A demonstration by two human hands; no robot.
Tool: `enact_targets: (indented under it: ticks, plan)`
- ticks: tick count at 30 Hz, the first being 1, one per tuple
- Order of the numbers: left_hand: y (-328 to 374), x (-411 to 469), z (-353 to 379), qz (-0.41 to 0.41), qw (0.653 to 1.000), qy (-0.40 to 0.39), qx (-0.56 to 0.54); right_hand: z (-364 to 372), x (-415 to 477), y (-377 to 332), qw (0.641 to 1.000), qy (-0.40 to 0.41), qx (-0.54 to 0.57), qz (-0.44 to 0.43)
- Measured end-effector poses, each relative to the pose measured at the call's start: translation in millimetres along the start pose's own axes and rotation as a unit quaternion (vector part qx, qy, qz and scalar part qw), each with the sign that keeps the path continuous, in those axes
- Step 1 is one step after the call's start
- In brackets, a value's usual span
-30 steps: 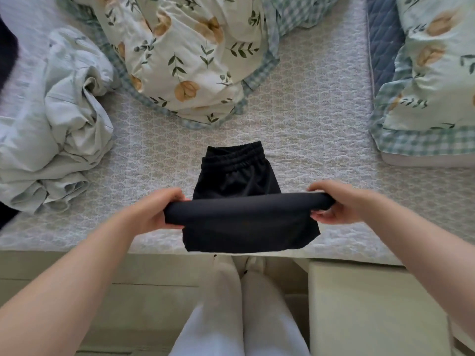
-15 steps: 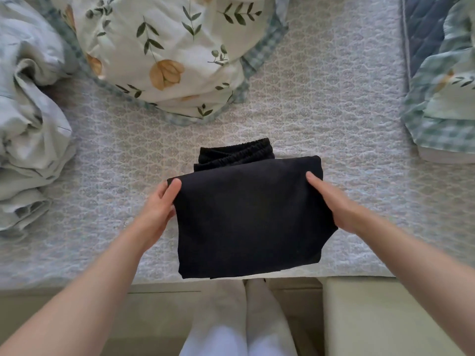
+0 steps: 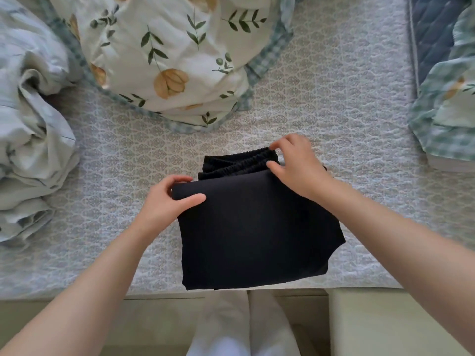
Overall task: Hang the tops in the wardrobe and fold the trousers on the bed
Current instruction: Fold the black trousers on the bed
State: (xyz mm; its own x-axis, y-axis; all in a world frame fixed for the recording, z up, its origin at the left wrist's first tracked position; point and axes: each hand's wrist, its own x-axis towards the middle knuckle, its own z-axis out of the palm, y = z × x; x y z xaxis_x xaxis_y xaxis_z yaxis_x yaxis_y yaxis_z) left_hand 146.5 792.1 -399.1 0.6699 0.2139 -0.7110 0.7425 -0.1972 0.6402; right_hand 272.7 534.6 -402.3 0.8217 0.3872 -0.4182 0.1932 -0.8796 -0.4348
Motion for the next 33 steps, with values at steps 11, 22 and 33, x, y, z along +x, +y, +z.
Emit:
enact_targets:
  ticks: [11,22,33]
  plan:
    - [63.8,12.7,27.4,0.178,0.797,-0.256,0.517,9.2,70.8,-19.4,0.970,-0.238,-0.021,0.048]
    - [20.1,-68.4,20.8,0.367,0.750,-0.291,0.467,-12.8,14.7,-39.4,0.937,-0.302,-0.034,-0.172]
    - [32.9,-84.4,18.1,0.328,0.788,-0.297,0.428,-5.9,-55.8,-32.7,0.825,-0.561,0.014,0.068]
